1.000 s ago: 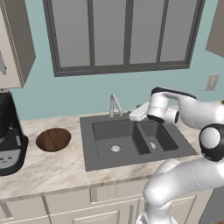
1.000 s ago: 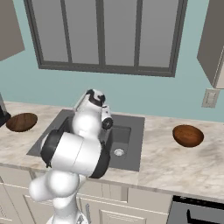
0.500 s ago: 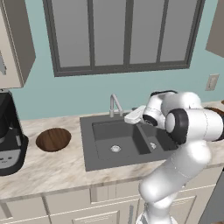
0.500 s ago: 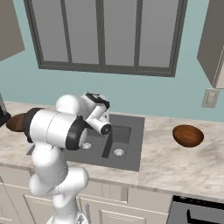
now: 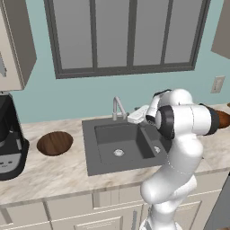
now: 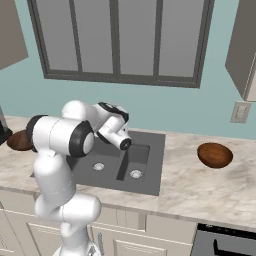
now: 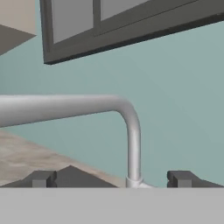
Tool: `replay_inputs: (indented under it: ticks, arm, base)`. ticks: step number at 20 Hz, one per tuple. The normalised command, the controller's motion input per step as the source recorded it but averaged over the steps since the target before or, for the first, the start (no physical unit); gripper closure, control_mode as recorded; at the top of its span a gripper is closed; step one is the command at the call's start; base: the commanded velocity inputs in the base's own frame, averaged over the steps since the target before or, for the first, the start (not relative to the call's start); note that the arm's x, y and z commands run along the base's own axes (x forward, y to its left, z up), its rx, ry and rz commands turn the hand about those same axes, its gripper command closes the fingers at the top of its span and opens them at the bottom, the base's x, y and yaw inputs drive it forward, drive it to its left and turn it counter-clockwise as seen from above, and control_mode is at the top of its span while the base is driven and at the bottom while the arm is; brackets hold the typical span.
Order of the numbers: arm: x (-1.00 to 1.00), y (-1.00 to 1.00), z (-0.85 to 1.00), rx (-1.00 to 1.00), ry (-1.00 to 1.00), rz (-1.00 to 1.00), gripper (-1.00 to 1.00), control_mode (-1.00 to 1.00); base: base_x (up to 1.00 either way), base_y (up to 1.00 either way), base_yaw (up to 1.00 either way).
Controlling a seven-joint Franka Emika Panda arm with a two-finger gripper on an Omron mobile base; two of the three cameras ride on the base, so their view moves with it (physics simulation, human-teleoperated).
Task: Rinse each bowl for a few seconds and place them down in the sink or on the counter.
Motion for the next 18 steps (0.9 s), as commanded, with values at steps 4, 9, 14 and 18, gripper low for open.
replay_inputs:
  ticks: [4, 9, 14, 18]
  arm:
    - [0.36, 0.00, 0.00, 0.02, 0.00, 0.00, -1.00, -1.00]
    - [0.36, 0.00, -0.11, 0.05, 0.00, 0.01, -1.00, -1.00]
    - [0.36, 0.00, -0.17, 0.04, 0.01, 0.01, -1.00, -1.00]
    - [0.37, 0.00, -0.12, 0.02, 0.00, 0.01, -1.00, -1.00]
  base:
    - [0.00, 0.00, 0.00]
    - [0.00, 0.00, 0.00]
    - [0.00, 0.00, 0.00]
    - [0.00, 0.00, 0.00]
